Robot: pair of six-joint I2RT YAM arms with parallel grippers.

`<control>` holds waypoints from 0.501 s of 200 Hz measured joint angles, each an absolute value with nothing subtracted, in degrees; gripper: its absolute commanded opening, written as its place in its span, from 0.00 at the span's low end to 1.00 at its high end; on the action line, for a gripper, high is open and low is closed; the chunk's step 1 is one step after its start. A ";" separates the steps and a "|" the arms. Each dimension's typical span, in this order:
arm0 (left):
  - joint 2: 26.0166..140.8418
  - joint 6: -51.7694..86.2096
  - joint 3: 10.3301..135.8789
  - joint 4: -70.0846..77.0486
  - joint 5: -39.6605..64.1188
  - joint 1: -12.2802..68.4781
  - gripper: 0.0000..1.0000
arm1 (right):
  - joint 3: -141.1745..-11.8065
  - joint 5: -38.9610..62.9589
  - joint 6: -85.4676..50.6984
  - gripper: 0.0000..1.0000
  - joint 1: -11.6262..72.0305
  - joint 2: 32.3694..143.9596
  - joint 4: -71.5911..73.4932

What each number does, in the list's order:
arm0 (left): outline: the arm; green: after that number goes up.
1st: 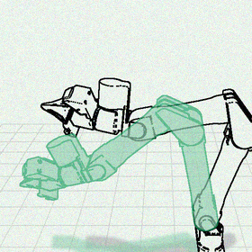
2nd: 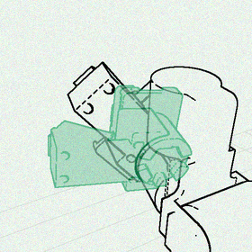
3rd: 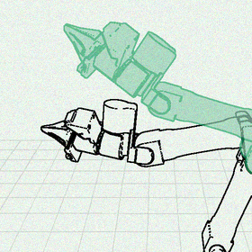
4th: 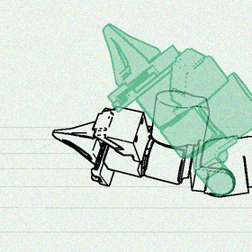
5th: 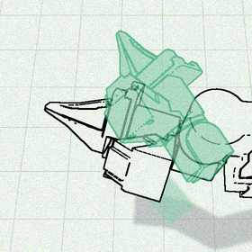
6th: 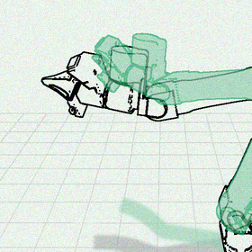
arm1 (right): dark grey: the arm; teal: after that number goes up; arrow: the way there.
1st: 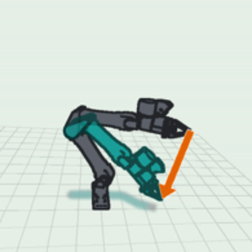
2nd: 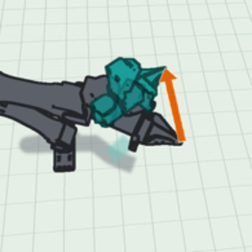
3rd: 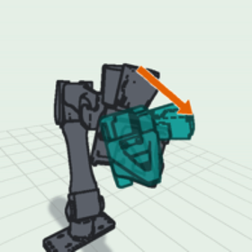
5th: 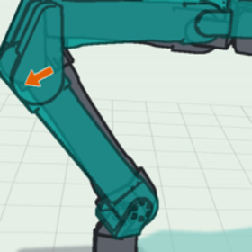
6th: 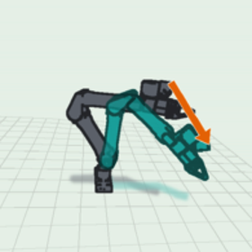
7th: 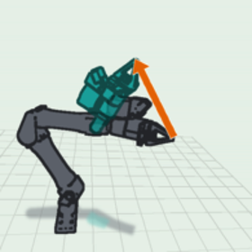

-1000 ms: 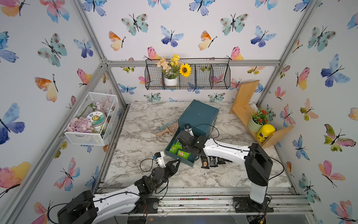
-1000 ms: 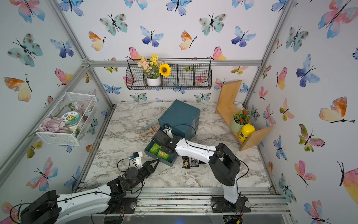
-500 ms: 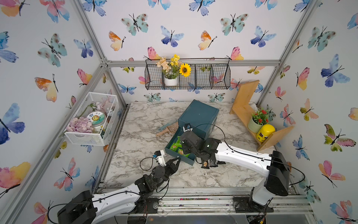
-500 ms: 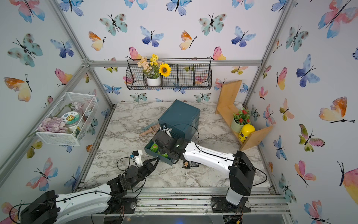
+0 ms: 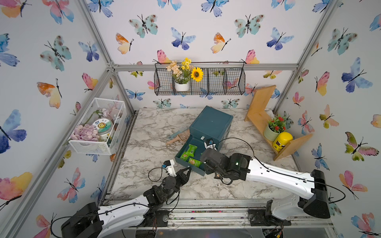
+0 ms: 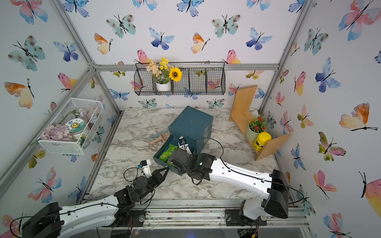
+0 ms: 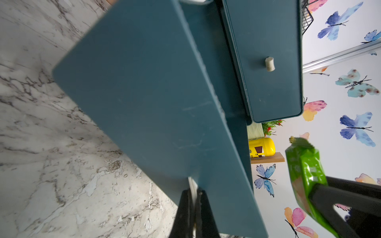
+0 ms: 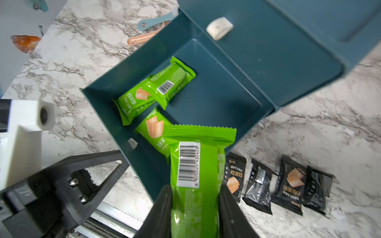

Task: Take the cookies out of the drawer
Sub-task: Place the cookie at the center of the board.

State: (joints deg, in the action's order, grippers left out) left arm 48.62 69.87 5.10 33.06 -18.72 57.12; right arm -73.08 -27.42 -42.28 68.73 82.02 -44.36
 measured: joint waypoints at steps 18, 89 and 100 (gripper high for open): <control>48.62 69.82 5.10 33.06 -18.83 57.12 0.00 | -69.41 -28.16 -44.84 0.28 68.73 79.15 -46.50; 48.64 69.65 5.15 33.04 -18.85 57.10 0.00 | -48.69 -23.90 -53.47 0.28 68.69 70.83 -46.98; 48.64 69.63 5.15 33.01 -18.85 57.10 0.00 | -45.41 -21.30 -54.41 0.28 68.66 69.71 -44.86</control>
State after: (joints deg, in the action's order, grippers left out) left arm 48.64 69.63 5.15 33.01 -18.85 57.10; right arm -45.41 -21.30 -54.41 68.66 69.71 -44.86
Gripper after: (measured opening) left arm 0.047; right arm 0.348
